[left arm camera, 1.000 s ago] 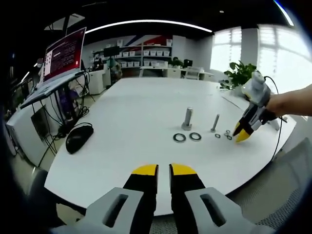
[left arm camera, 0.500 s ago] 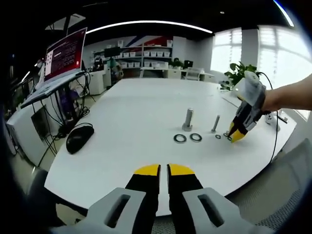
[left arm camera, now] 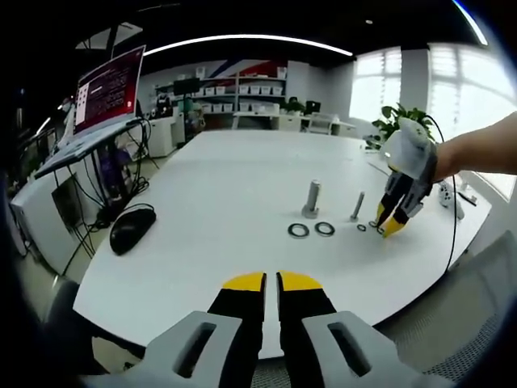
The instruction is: Place the washer onto the threaded stud by aligning its center hole with the stud, sliding it down to the base, and recovering from edge contact or off-axis alignment until the washer reaches the visible bottom stop.
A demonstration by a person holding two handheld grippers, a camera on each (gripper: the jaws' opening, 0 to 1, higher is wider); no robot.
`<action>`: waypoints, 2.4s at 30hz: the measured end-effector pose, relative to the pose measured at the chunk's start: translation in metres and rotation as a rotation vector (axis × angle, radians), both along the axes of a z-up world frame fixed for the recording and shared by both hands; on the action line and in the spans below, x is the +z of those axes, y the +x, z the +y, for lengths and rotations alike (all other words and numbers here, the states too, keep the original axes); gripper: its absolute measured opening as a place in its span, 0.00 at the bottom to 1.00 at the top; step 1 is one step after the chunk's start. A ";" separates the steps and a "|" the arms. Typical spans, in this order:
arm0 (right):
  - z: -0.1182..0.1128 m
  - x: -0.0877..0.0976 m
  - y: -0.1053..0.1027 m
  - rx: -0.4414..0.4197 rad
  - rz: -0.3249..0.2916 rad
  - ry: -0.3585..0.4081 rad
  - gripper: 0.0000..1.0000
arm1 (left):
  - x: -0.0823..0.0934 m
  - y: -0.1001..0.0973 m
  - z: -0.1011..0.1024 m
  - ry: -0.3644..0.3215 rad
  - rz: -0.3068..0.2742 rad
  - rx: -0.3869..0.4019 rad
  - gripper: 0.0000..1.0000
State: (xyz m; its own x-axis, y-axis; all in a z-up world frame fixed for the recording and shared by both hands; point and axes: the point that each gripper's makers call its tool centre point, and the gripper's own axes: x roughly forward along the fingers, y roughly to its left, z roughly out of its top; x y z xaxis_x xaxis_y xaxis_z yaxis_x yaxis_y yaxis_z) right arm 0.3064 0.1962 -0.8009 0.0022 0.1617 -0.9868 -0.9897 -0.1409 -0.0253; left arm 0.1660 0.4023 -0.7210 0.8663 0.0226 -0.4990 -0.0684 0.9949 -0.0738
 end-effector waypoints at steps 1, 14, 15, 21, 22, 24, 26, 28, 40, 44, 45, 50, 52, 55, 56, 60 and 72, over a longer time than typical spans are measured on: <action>-0.001 0.000 -0.001 0.014 -0.001 0.003 0.18 | 0.000 0.000 0.000 0.001 0.001 -0.001 0.03; 0.000 0.001 -0.001 -0.021 -0.005 0.053 0.14 | 0.003 0.001 -0.002 -0.014 -0.019 -0.004 0.03; -0.001 0.001 -0.001 -0.060 -0.003 0.051 0.14 | 0.003 0.001 -0.001 -0.013 -0.020 -0.003 0.03; -0.009 0.002 -0.002 -0.101 -0.005 0.052 0.14 | 0.003 0.001 -0.001 -0.012 -0.023 0.000 0.03; -0.011 0.004 -0.003 -0.103 -0.005 0.055 0.14 | 0.003 0.002 -0.001 -0.012 -0.025 0.000 0.03; -0.010 0.007 -0.005 -0.150 0.015 0.084 0.14 | 0.003 0.002 0.000 -0.012 -0.025 0.001 0.03; -0.011 0.010 -0.005 -0.173 0.019 0.101 0.14 | 0.004 0.002 -0.001 -0.016 -0.027 0.002 0.03; -0.010 0.016 -0.004 -0.197 0.020 0.124 0.14 | 0.005 0.003 -0.001 -0.033 -0.038 0.005 0.04; -0.001 0.054 -0.002 -0.200 0.010 0.198 0.14 | 0.004 0.002 -0.001 -0.029 -0.030 0.007 0.04; 0.002 0.067 0.001 -0.192 -0.002 0.213 0.14 | 0.004 0.002 -0.001 -0.029 -0.025 0.009 0.04; 0.003 0.070 0.002 -0.193 -0.005 0.216 0.14 | 0.004 0.002 -0.001 -0.029 -0.025 0.009 0.04; 0.010 0.083 0.013 -0.206 -0.031 0.228 0.14 | 0.003 0.001 -0.001 -0.028 -0.020 0.010 0.03; 0.014 0.088 0.016 -0.212 -0.039 0.233 0.14 | 0.003 0.001 -0.001 -0.033 -0.022 0.006 0.03; 0.020 0.090 0.017 -0.199 -0.043 0.233 0.14 | 0.004 0.002 -0.001 -0.031 -0.029 0.006 0.03; 0.021 0.090 0.018 -0.194 -0.048 0.229 0.14 | 0.004 0.001 -0.001 -0.032 -0.027 0.006 0.03; 0.028 0.089 0.020 -0.181 -0.052 0.230 0.14 | 0.005 0.002 -0.001 -0.034 -0.036 0.008 0.03; 0.045 0.080 0.026 -0.181 -0.048 0.249 0.14 | 0.005 0.003 -0.001 -0.036 -0.043 0.005 0.03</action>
